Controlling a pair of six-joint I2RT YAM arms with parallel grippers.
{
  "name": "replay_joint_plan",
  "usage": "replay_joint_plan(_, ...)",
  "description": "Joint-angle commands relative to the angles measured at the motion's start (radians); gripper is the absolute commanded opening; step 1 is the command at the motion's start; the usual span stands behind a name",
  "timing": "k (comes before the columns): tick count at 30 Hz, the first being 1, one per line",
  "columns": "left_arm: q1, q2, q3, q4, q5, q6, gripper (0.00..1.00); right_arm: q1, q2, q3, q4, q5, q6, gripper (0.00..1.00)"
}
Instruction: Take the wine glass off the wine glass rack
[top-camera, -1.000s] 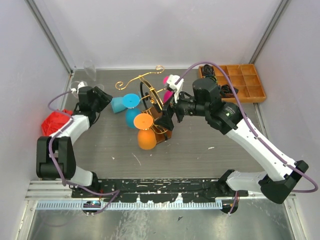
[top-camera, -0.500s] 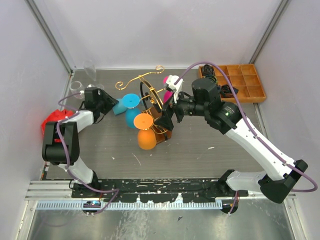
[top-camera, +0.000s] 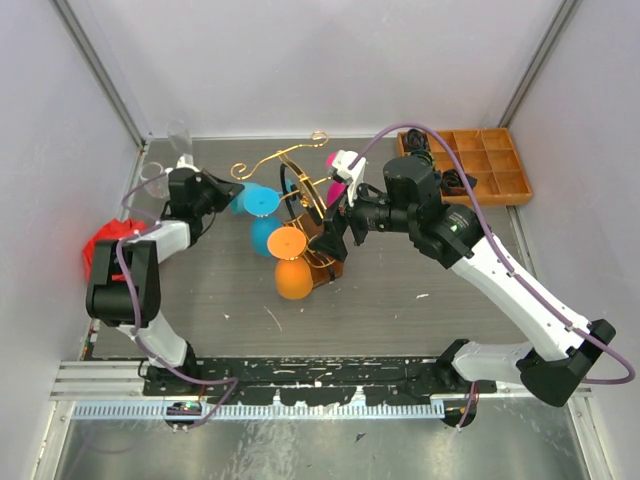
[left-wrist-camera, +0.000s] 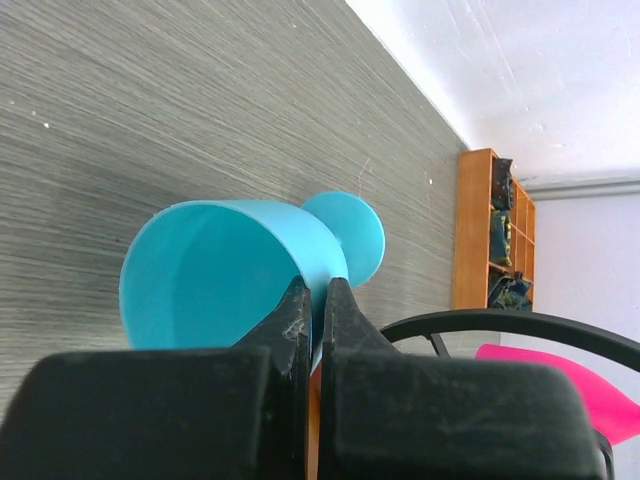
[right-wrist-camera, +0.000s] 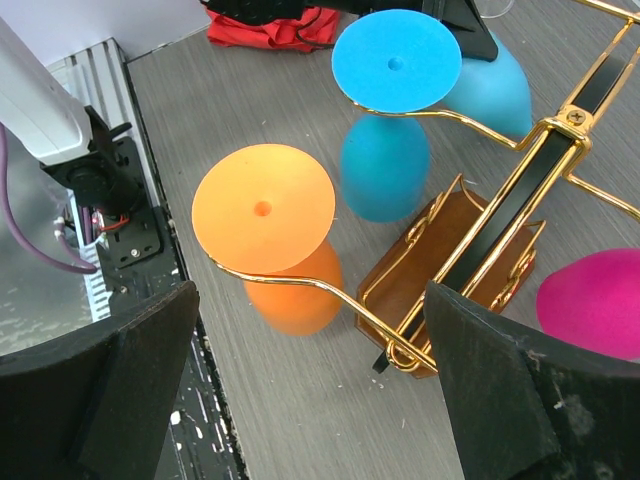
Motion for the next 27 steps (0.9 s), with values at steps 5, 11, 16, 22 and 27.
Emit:
replay_joint_plan(5, 0.009, -0.160, 0.020, -0.338, -0.167, 0.149, 0.00, -0.004, -0.016, 0.025, 0.027, 0.003, 0.015, 1.00)
replay_joint_plan(11, 0.015, -0.311, 0.092, -0.589, -0.299, 0.236, 0.00, -0.003, -0.031, 0.012, 0.052, -0.014, 0.046, 1.00)
replay_joint_plan(16, 0.017, -0.331, 0.233, -0.787, -0.353, 0.300, 0.00, -0.002, -0.056, -0.002, 0.056, -0.017, 0.056, 1.00)
replay_joint_plan(22, 0.018, -0.276, 0.388, -0.980, -0.387, 0.361, 0.00, -0.002, -0.078, -0.013, 0.060, -0.015, 0.061, 1.00)
replay_joint_plan(27, 0.018, -0.144, 0.543, -1.163, -0.378, 0.426, 0.00, -0.002, -0.086, -0.017, 0.064, -0.017, 0.065, 1.00)
